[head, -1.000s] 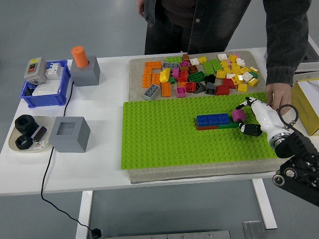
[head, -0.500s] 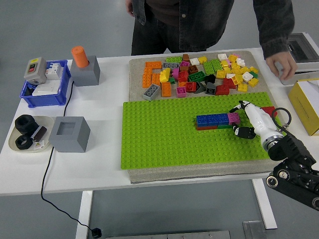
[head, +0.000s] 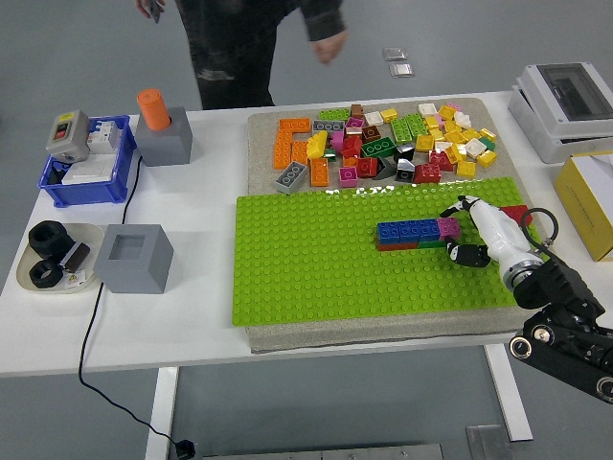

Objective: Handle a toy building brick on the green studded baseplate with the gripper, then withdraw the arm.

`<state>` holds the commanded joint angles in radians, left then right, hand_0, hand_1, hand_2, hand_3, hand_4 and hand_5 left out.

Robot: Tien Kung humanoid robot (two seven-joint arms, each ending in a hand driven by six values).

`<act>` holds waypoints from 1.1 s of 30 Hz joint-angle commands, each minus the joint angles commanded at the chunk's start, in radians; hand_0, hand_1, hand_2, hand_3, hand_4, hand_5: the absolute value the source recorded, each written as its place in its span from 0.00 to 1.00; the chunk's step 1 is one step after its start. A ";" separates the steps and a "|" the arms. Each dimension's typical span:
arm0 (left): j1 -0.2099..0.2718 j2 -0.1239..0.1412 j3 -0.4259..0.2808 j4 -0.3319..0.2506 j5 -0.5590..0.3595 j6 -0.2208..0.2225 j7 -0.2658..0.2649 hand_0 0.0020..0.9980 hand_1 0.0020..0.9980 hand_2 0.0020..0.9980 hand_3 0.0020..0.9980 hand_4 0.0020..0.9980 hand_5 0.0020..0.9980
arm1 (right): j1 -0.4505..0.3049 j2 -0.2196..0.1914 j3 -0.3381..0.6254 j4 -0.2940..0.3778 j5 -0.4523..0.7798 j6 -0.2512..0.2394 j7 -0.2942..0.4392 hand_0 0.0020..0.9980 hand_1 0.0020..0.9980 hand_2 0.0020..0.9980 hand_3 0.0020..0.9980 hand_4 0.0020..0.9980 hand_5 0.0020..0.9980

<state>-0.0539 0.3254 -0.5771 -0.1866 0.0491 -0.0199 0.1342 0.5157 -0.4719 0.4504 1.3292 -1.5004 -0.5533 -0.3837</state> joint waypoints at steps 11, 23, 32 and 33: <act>0.002 -0.001 0.002 0.000 -0.002 0.001 -0.003 0.85 0.89 0.84 0.62 0.90 0.43 | 0.003 0.006 -0.003 -0.010 0.010 -0.004 0.010 1.00 0.96 0.95 0.47 0.58 0.00; 0.005 -0.002 0.002 -0.001 -0.001 0.001 -0.003 0.85 0.89 0.84 0.62 0.90 0.43 | 0.001 0.007 -0.006 -0.017 0.024 -0.003 0.018 1.00 0.96 0.95 0.54 0.62 0.00; 0.006 -0.002 0.003 0.000 -0.002 0.001 -0.005 0.85 0.89 0.84 0.62 0.90 0.43 | 0.001 0.002 -0.008 -0.013 0.048 0.004 0.030 1.00 0.97 0.97 0.65 0.48 0.00; 0.006 -0.002 0.003 0.000 -0.002 0.001 -0.005 0.85 0.89 0.84 0.62 0.90 0.43 | 0.001 0.002 -0.008 -0.012 0.049 0.004 0.031 1.00 0.97 0.97 0.65 0.48 0.00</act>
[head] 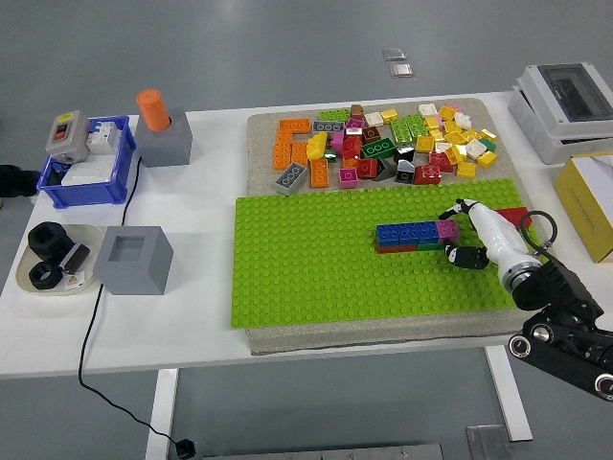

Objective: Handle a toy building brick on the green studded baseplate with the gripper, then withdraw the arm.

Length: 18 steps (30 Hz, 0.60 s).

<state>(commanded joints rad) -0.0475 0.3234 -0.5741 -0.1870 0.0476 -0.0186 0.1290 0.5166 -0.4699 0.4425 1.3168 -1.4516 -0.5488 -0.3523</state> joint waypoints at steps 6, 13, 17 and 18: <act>0.000 0.001 -0.002 0.000 0.003 0.001 0.000 0.85 0.89 0.84 0.62 0.90 0.43 | -0.001 -0.001 0.000 0.001 0.005 -0.002 0.007 1.00 0.97 0.97 0.67 0.47 0.00; -0.003 0.002 -0.002 0.000 0.003 0.001 0.000 0.85 0.89 0.84 0.62 0.90 0.43 | 0.001 0.000 0.002 0.000 0.004 -0.003 0.009 1.00 0.97 0.97 0.67 0.48 0.00; -0.005 0.003 -0.002 0.000 0.003 0.000 0.001 0.85 0.89 0.84 0.62 0.90 0.43 | 0.002 0.000 0.003 0.000 0.004 -0.002 0.009 1.00 0.97 0.97 0.67 0.48 0.00; -0.005 0.003 -0.002 0.000 0.003 0.000 0.001 0.85 0.89 0.84 0.62 0.90 0.43 | 0.002 0.000 0.003 0.000 0.004 -0.002 0.009 1.00 0.97 0.97 0.67 0.48 0.00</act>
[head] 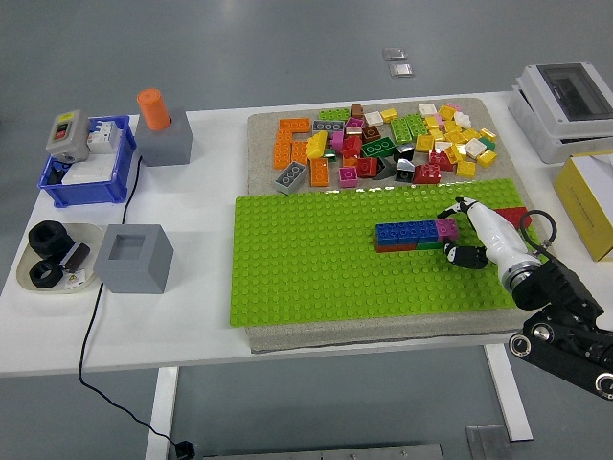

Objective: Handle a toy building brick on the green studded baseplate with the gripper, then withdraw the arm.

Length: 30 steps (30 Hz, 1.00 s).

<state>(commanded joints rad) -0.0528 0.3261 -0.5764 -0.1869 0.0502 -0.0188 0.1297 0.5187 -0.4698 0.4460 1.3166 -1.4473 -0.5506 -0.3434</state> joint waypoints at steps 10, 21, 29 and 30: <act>-0.001 0.000 0.001 0.000 -0.002 0.000 0.000 0.85 0.89 0.84 0.61 0.89 0.43 | 0.000 0.000 0.004 0.000 0.001 0.003 -0.001 1.00 0.98 0.98 0.68 0.52 0.00; -0.002 0.000 -0.001 0.000 0.000 0.000 0.001 0.85 0.89 0.84 0.62 0.89 0.42 | -0.001 -0.001 0.006 0.001 0.006 0.009 -0.002 1.00 0.98 0.98 0.71 0.53 0.00; -0.002 0.000 -0.001 0.000 -0.001 0.000 0.001 0.85 0.89 0.84 0.62 0.89 0.42 | -0.002 -0.002 0.008 0.003 0.011 0.012 0.001 1.00 0.98 0.98 0.72 0.54 0.00; -0.002 0.000 0.000 0.000 -0.001 0.000 0.001 0.85 0.89 0.84 0.62 0.89 0.42 | -0.002 -0.002 0.008 0.003 0.012 0.012 0.002 1.00 0.98 0.98 0.72 0.54 0.00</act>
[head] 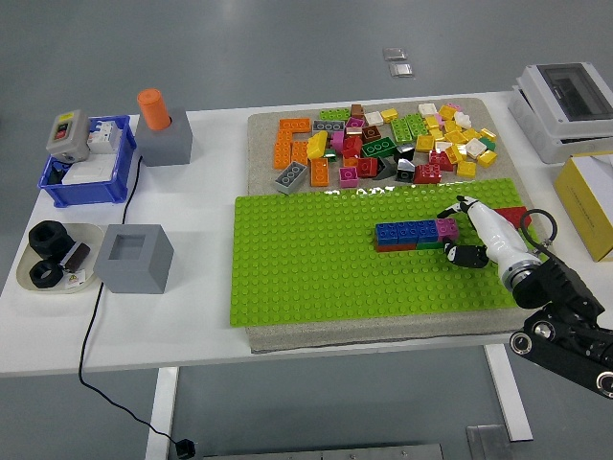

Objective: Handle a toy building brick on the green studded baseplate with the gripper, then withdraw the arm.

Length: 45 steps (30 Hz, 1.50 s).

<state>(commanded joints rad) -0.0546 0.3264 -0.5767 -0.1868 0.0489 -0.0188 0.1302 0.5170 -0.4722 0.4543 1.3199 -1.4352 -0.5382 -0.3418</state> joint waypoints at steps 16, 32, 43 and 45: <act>0.002 0.000 -0.003 0.000 0.004 0.002 0.001 0.85 0.89 0.84 0.61 0.89 0.42 | -0.001 -0.004 0.004 0.004 0.008 0.007 0.001 1.00 0.99 0.99 0.83 0.57 0.00; 0.010 -0.003 0.001 -0.001 -0.003 0.001 0.002 0.85 0.89 0.84 0.61 0.89 0.43 | -0.006 -0.026 0.007 0.024 0.002 0.028 -0.017 1.00 0.99 1.00 0.88 0.59 0.00; 0.014 -0.003 -0.001 0.000 -0.002 0.001 0.001 0.85 0.89 0.84 0.61 0.89 0.43 | -0.024 -0.121 0.035 0.137 -0.080 0.045 -0.049 1.00 0.99 1.00 0.88 0.61 0.00; 0.013 -0.002 -0.003 0.000 0.000 0.002 0.002 0.85 0.89 0.84 0.61 0.89 0.43 | -0.024 -0.132 0.034 0.149 -0.094 0.045 -0.044 1.00 0.99 1.00 0.73 0.69 0.08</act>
<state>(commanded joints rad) -0.0412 0.3241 -0.5798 -0.1871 0.0493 -0.0171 0.1319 0.4932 -0.6046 0.4879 1.4690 -1.5292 -0.4935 -0.3862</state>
